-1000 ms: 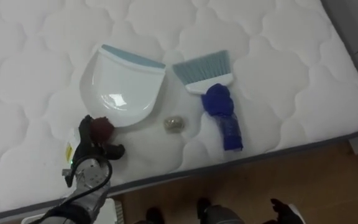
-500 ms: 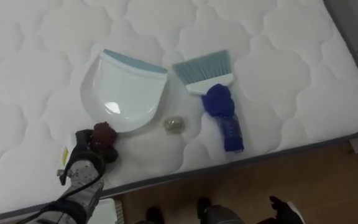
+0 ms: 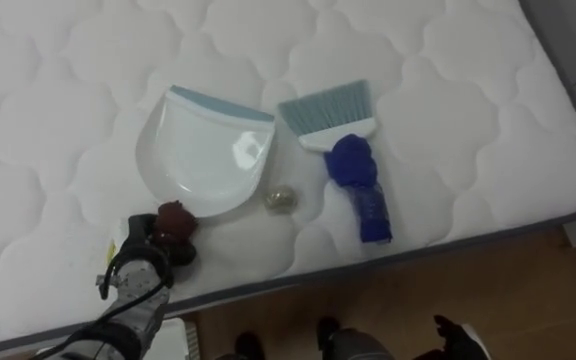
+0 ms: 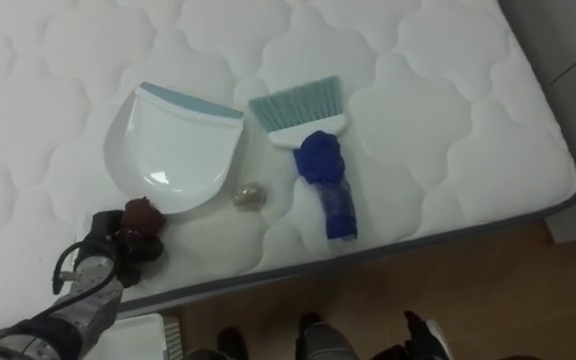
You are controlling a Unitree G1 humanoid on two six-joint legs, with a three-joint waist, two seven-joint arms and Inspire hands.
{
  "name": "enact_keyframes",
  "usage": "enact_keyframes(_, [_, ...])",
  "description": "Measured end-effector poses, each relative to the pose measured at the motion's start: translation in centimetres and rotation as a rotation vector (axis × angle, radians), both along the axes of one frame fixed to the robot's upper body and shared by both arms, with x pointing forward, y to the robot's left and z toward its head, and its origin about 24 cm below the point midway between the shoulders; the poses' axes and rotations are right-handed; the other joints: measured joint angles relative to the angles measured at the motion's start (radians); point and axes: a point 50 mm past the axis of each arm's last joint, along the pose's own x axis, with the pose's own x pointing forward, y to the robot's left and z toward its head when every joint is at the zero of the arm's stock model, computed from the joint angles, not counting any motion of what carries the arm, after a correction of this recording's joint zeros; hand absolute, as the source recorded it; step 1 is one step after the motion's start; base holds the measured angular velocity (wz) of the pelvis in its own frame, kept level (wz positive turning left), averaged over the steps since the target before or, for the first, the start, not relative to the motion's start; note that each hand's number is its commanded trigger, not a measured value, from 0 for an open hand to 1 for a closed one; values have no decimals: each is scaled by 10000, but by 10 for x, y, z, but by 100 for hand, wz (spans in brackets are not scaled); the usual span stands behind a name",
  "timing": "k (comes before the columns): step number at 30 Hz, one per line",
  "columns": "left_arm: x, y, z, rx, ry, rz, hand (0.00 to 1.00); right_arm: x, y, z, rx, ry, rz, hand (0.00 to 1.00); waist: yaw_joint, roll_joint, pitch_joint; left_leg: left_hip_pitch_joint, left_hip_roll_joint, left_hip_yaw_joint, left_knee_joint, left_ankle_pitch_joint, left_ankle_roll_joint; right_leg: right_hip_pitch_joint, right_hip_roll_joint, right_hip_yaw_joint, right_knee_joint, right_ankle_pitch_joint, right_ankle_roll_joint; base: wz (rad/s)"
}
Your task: Clean bed
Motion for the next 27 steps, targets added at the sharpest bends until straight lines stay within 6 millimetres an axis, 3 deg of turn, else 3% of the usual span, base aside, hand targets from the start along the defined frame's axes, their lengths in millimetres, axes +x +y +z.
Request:
enact_keyframes(8, [1, 10, 3, 690, -83, -348, 100, -4, -2, 0, 369, -327, -1240, 0, 137, 123, -78, -88, 86, 101, 95, -47, -43, -133, 37, 85, 46, 17, -35, -5])
enact_keyframes(12, [-3, 23, 5, 1738, -88, -510, 100, -5, -5, 0, 423, -453, -1599, 0, 226, 196, -75, -132, 180, 133, 218, -92, -65, -138, 95, 79, 49, 30, -58, -2])
enact_keyframes(17, [-12, 46, 9, 3250, -272, -362, 100, -5, -21, 4, 559, -887, -2923, 0, 401, 543, -159, -303, 176, 161, 351, -128, -62, -363, 34, -24, 242, 17, -90, -2])
enact_keyframes(20, [-14, 58, 14, 3976, -487, -184, 100, -10, -27, 4, 764, -1002, -3822, 0, 488, 596, -181, -291, 168, 159, 357, -127, -64, -387, -10, -34, 345, -19, -114, 3])
enact_keyframes(27, [-12, 57, 21, 4740, -1283, -680, 100, 2, -39, 13, 1003, -2000, -5021, 0, 458, 614, -177, -441, 158, 132, 535, -133, -63, -533, -59, -56, 561, -110, -133, 2])
